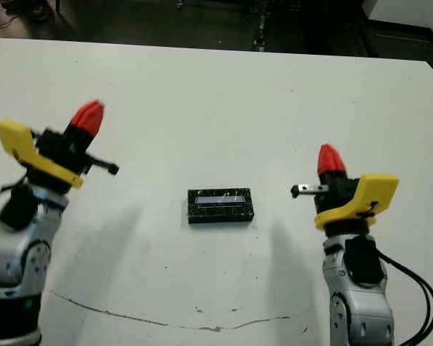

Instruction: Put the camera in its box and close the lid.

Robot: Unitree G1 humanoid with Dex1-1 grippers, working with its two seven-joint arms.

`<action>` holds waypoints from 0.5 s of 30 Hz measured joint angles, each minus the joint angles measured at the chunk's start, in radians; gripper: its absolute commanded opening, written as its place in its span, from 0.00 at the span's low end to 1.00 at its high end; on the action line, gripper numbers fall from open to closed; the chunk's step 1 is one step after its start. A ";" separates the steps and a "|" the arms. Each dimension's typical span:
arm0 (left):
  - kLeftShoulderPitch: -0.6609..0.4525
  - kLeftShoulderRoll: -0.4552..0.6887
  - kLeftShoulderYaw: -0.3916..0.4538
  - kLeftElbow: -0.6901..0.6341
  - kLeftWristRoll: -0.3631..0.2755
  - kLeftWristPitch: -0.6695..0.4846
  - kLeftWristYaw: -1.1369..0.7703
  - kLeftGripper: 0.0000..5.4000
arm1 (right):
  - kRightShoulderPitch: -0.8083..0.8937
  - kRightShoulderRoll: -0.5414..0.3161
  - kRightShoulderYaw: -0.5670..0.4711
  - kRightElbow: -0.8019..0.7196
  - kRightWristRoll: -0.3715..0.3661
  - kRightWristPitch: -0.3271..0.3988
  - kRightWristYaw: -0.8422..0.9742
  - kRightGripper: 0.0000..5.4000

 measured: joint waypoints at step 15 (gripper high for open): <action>0.065 -0.055 -0.024 0.034 0.042 -0.101 0.067 0.00 | 0.006 0.021 0.050 0.012 -0.036 -0.001 -0.005 0.00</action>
